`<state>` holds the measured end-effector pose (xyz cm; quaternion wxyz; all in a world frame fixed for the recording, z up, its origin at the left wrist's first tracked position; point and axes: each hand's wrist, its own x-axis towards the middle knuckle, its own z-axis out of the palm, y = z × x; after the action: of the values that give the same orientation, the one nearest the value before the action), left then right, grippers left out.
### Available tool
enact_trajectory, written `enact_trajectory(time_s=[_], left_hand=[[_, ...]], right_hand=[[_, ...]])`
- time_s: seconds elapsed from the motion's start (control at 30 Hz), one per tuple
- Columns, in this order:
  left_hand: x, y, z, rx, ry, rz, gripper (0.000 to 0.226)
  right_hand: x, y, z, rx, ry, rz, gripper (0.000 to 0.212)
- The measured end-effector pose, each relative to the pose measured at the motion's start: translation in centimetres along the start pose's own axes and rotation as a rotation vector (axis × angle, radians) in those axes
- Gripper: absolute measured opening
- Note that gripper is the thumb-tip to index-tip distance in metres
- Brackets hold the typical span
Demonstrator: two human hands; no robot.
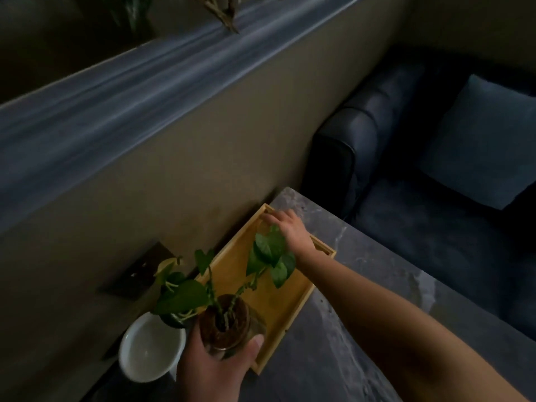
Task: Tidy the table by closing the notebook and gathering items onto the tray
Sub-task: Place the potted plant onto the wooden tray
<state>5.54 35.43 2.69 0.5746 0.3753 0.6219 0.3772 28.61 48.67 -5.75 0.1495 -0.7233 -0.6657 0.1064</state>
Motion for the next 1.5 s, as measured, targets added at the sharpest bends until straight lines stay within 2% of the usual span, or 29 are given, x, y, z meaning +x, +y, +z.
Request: enact_trajectory(time_s=[0.1,0.23,0.37,0.43,0.5,0.6,0.7,0.77,0.9,1.27,1.5], left_hand=[[-0.3,0.5,0.3,-0.033,0.004,-0.009,0.105],[-0.2,0.8,0.5,0.003,0.000,-0.009,0.104],[0.3,0.7,0.3,0.051,-0.026,0.020,0.103],[0.6,0.8,0.2,0.096,-0.027,0.050,0.099],[0.8,1.2,0.3,0.163,-0.026,0.068,0.093],[1.2,1.7,0.9,0.203,-0.038,0.105,0.091],[2.0,2.3,2.1,0.260,-0.038,0.133,0.090],[2.8,2.5,3.0,0.278,-0.056,0.161,0.086],[4.6,3.0,5.2,0.338,-0.100,0.236,0.084],[10.5,3.9,12.3,0.475,-0.049,0.334,0.082],[13.6,4.3,14.0,0.462,-0.020,0.311,0.085]], right_hand=[[0.5,-0.1,0.5,0.054,-0.009,0.004,0.057],[0.5,-0.3,0.4,0.043,-0.019,0.011,0.064],[-1.4,-0.5,-1.0,0.064,0.048,-0.017,0.075],[-3.4,-0.2,-2.4,0.086,0.111,-0.001,0.068],[-6.2,0.3,-3.5,0.166,0.202,0.113,0.056],[-11.9,0.9,-3.8,0.256,0.269,0.377,0.051],[-17.9,1.3,-2.2,0.164,0.257,0.532,0.056],[-21.0,1.5,-0.8,0.040,0.181,0.580,0.062],[-24.0,1.3,1.4,-0.096,0.034,0.568,0.075],[-23.9,1.4,2.1,-0.190,0.046,0.591,0.076],[-23.9,1.6,2.6,-0.179,0.069,0.568,0.075]])
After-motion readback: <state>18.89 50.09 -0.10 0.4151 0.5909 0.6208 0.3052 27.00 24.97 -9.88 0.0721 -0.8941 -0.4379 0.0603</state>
